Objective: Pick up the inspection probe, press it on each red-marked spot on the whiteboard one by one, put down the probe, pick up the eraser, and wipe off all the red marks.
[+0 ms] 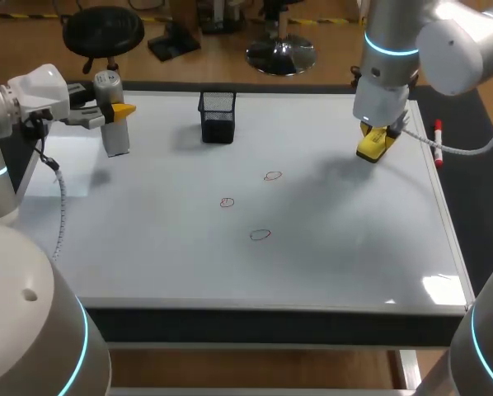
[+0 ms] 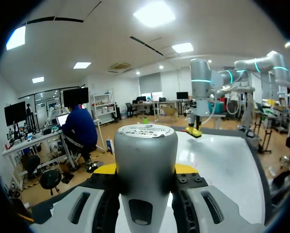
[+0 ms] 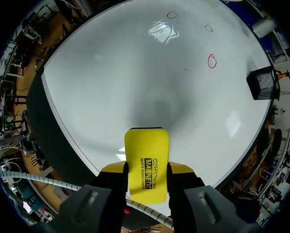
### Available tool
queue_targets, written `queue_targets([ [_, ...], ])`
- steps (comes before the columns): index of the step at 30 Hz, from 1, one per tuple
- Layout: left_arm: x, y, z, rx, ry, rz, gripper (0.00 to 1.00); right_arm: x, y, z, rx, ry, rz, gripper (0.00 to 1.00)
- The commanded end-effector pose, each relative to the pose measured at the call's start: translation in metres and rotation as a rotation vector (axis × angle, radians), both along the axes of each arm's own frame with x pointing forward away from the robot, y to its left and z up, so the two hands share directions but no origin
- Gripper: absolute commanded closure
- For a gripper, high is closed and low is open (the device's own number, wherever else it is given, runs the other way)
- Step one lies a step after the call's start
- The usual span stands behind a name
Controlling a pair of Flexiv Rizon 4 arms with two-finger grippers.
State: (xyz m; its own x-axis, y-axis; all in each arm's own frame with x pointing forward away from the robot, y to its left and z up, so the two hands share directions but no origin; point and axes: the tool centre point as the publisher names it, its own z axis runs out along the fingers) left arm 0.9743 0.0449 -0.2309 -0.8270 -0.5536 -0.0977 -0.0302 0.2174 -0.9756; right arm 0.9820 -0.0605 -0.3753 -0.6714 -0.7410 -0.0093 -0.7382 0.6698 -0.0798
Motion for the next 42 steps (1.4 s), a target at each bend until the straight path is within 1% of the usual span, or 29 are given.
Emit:
queue_targets([
  [1,0.0,0.0,0.0,-0.002,-0.004,0.002,1.0,0.0,-0.001,0.001,-0.002,-0.001,0.001,1.0],
  [27,0.0,0.0,0.0,-0.002,-0.004,0.002,1.0,0.0,-0.001,0.001,-0.002,-0.001,0.001,1.0],
  [30,-0.01,-0.007,-0.001,0.002,-0.006,-0.002,1.0,0.0,-0.001,0.001,-0.002,-0.001,0.001,1.0],
  [32,-0.02,-0.013,0.0,-0.029,-0.011,-0.01,1.0,0.0,-0.001,0.001,-0.002,-0.001,0.001,1.0],
  [33,-0.023,-0.016,0.0,-0.028,-0.01,-0.014,1.0,0.0,-0.001,0.001,-0.002,-0.001,0.001,1.0],
  [34,-0.027,-0.021,0.0,-0.015,-0.013,-0.027,1.0,0.0,-0.001,0.001,-0.002,-0.001,0.001,1.0],
  [36,-0.037,-0.032,0.0,-0.019,-0.014,-0.045,1.0,0.0,-0.001,0.001,-0.002,-0.001,0.001,1.0],
  [38,-0.047,-0.043,-0.002,-0.006,-0.014,-0.07,1.0,0.0,-0.001,0.001,-0.002,-0.001,0.001,1.0],
  [39,-0.053,-0.05,-0.003,-0.011,-0.013,-0.083,1.0,0.0,-0.001,0.001,-0.002,-0.001,0.001,1.0],
  [42,-0.066,-0.065,-0.006,-0.021,-0.011,-0.109,1.0,0.0,-0.001,0.001,-0.002,-0.001,0.001,1.0],
])
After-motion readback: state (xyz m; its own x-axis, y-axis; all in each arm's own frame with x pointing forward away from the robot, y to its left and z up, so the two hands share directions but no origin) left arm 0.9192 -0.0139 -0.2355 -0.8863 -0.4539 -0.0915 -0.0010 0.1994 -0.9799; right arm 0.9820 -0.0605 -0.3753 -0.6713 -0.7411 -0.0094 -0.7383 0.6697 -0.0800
